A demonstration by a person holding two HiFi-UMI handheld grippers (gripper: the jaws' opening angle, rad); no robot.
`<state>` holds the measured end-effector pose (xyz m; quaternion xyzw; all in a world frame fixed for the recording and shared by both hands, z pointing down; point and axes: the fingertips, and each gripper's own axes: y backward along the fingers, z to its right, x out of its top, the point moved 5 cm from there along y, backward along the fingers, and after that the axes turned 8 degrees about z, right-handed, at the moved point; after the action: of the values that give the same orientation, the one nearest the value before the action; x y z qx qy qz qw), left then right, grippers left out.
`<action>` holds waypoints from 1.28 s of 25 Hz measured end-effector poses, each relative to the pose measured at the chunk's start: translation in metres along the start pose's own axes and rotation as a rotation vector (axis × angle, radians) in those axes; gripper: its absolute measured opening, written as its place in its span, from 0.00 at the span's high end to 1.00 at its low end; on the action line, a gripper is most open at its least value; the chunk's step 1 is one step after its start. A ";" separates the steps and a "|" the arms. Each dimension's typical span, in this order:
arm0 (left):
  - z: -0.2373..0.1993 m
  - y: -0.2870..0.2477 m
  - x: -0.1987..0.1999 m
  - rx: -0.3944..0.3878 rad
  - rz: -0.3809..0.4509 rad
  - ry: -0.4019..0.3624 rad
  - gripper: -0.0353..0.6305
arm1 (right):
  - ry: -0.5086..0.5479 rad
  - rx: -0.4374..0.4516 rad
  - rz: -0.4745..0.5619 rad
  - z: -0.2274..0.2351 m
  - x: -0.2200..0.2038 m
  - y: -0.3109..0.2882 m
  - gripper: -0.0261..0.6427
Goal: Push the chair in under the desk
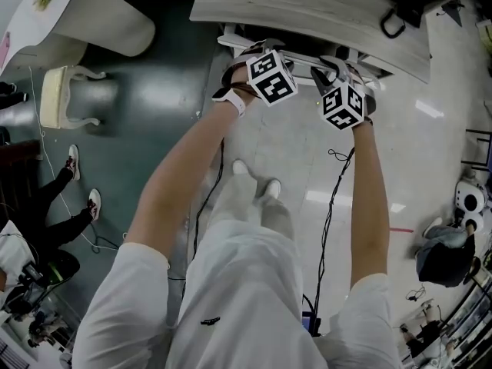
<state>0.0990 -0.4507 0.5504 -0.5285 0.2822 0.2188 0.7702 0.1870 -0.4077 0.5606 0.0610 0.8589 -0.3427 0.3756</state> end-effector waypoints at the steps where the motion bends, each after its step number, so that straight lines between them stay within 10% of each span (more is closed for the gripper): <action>1: -0.003 -0.002 0.001 0.004 0.004 0.001 0.68 | 0.000 -0.004 -0.002 0.003 0.000 -0.003 0.75; 17: -0.012 -0.009 0.005 0.059 0.065 0.012 0.66 | -0.059 -0.013 -0.046 0.018 0.000 -0.009 0.73; 32: 0.028 0.090 0.042 0.171 0.308 0.122 0.67 | -0.125 -0.098 0.064 -0.003 0.043 0.068 0.74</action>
<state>0.0794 -0.3923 0.4681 -0.4238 0.4237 0.2767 0.7512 0.1798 -0.3607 0.4955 0.0486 0.8472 -0.2913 0.4417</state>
